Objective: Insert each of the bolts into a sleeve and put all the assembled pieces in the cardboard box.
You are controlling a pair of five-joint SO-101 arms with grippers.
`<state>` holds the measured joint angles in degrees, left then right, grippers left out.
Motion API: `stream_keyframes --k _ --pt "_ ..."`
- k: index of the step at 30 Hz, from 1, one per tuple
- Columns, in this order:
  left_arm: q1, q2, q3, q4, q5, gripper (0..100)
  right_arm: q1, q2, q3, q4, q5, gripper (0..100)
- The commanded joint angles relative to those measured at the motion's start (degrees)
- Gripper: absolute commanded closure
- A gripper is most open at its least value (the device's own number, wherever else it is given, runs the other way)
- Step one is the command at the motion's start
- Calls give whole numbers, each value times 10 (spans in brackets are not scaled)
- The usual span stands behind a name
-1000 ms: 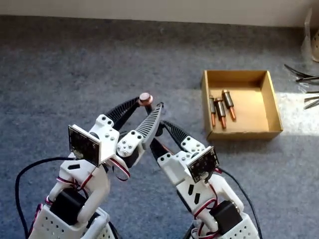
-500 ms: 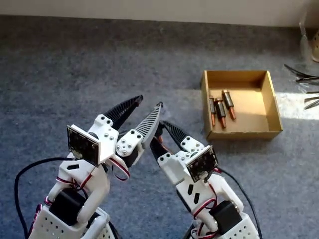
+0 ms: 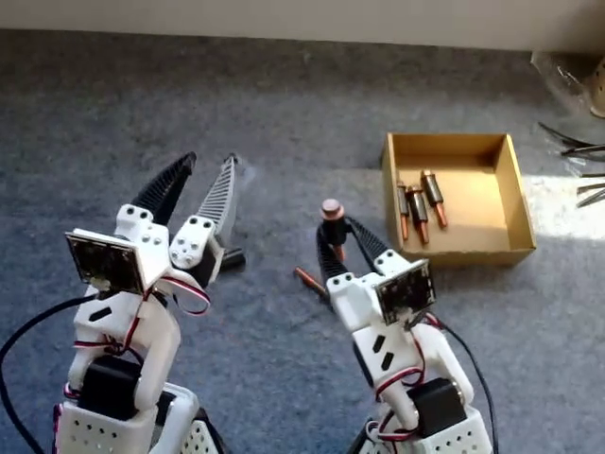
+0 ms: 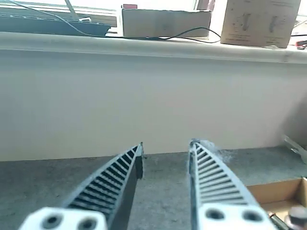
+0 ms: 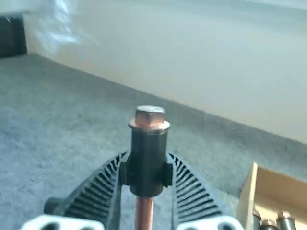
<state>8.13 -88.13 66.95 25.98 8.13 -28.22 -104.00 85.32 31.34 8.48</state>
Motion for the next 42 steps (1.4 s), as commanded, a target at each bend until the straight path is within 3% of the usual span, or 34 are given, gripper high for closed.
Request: stream_keyframes --k 1,9,13,18,25,32,42 --pt "-10 -1 22 1 0 846 30 11 -102 74 4 995" --pt "-11 -1 81 44 -4 847 131 204 -283 138 4 995" --pt "-8 -1 86 62 -43 851 194 306 -355 138 7 995" --pt "-7 -1 95 60 -46 963 248 434 -422 138 19 995" --pt "-9 -1 121 59 -47 994 295 633 -543 139 79 995" --pt "-10 -1 156 13 -48 994 316 825 -658 137 80 995" --pt "-11 -1 159 12 -49 994 334 1047 -802 138 81 995"
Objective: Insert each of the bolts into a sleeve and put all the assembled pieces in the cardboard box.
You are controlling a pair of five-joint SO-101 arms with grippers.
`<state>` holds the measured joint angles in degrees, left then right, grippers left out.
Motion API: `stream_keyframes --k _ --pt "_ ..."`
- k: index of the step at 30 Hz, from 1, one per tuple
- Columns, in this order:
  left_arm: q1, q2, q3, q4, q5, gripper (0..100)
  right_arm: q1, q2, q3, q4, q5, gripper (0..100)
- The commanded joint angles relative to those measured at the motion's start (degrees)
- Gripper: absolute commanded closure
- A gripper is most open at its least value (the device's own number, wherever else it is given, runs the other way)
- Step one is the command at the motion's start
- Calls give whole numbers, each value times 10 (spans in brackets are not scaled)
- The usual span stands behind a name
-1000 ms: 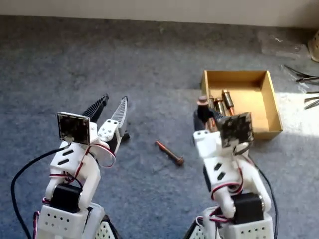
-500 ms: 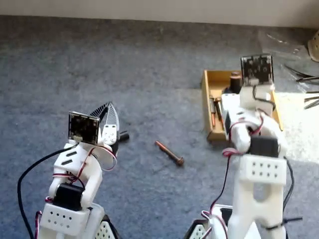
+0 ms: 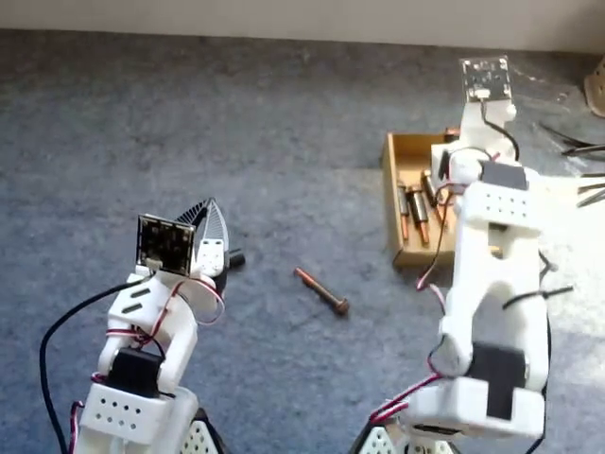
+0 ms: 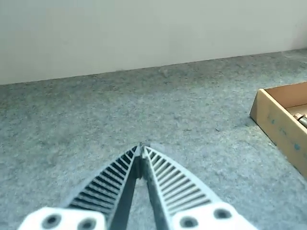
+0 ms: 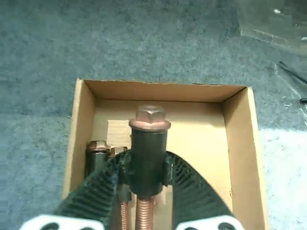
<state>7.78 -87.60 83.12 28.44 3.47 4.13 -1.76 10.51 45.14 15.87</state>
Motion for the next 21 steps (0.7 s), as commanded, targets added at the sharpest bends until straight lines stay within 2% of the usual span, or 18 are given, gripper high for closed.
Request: stream_keyframes --k 1,9,12,15,21 --pt "-7 -7 -2 -12 -3 994 11 38 -61 1 7 995" --pt "-7 -7 -2 -12 -3 994 11 102 -67 1 42 994" --pt "-7 -7 2 -14 -3 994 11 117 -67 1 44 958" --pt "-7 -7 7 -19 -3 994 30 132 -69 -1 39 922" --pt "-7 -7 8 -19 -3 994 63 143 -69 0 55 922"
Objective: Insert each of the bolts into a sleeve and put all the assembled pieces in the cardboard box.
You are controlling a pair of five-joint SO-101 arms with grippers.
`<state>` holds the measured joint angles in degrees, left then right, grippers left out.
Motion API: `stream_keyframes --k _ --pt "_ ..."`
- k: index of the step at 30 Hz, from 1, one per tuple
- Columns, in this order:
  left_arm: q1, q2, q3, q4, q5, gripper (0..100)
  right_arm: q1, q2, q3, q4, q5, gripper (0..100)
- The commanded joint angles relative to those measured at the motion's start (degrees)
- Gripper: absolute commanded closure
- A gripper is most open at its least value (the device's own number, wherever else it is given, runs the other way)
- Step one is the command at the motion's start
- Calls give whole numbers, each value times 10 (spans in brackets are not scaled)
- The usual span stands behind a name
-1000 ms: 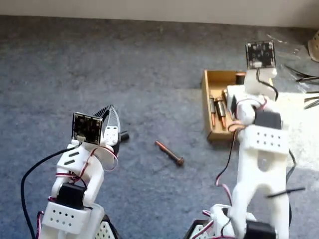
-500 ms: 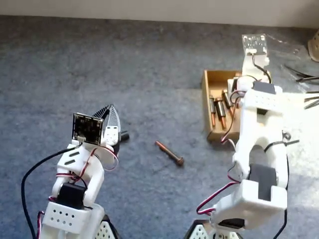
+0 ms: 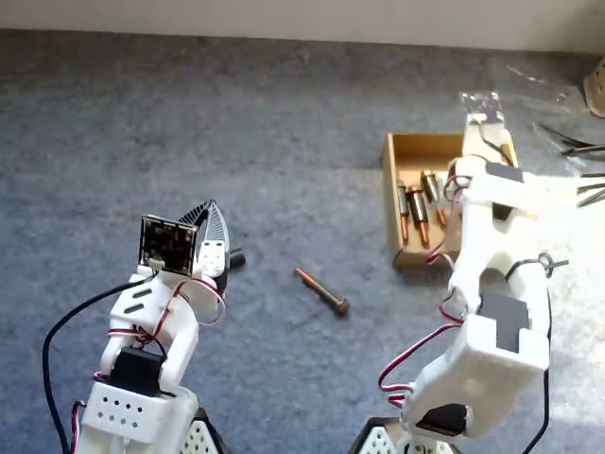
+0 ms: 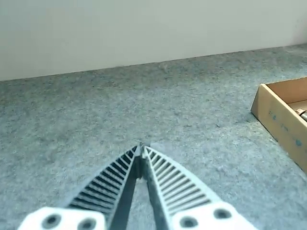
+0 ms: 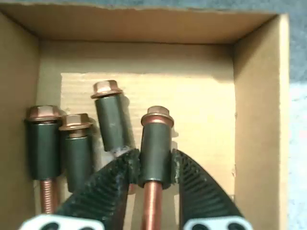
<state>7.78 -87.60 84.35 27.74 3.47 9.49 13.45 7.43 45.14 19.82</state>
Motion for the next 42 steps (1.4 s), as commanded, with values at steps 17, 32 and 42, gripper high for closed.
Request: stream_keyframes --k 17,32,42 --pt "-7 -7 -3 -12 -3 994 -29 -27 -38 1 40 917" --pt "-7 -7 -3 -12 -3 994 -147 -386 172 63 39 917" --pt "-8 -7 -3 -12 -3 994 -156 -561 291 62 40 921"
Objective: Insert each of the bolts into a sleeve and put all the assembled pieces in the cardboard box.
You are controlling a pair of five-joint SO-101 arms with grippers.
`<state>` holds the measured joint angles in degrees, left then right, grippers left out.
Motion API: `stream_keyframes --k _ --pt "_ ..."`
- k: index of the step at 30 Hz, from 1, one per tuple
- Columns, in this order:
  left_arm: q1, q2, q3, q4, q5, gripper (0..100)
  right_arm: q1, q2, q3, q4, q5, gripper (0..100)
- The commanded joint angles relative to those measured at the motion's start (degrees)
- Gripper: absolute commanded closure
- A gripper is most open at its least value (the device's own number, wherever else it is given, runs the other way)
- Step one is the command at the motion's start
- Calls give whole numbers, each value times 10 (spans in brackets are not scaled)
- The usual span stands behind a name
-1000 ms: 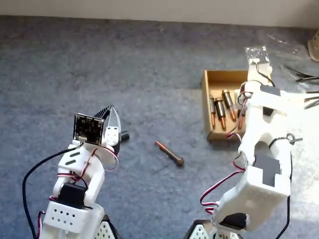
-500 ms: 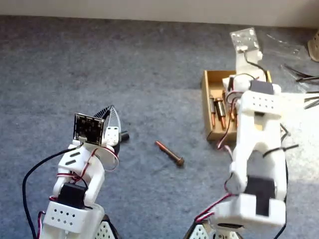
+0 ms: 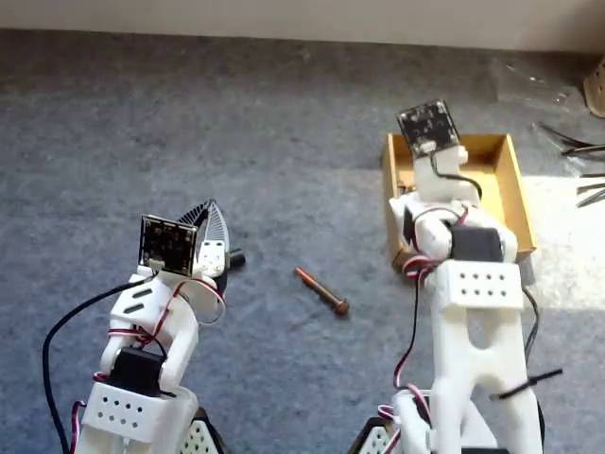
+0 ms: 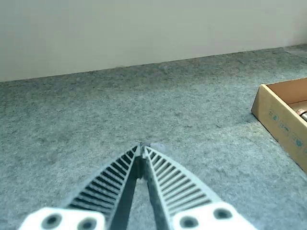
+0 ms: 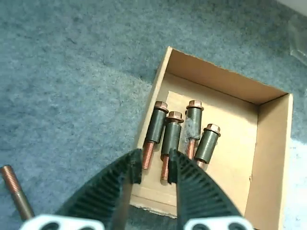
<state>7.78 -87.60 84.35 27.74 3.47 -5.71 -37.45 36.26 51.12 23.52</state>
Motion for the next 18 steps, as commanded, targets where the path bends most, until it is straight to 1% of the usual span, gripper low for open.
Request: stream_keyframes --k 1,5,10,18 --pt "-8 -7 -3 -12 -3 994 -4 -68 4 5 4 921" --pt "-8 -7 -3 -11 -3 994 -7 -129 31 7 3 922" --pt "-8 -7 -2 -11 -3 994 -38 -171 61 44 3 922" --pt "-8 -7 -2 -11 -3 994 -108 -181 35 165 3 919"
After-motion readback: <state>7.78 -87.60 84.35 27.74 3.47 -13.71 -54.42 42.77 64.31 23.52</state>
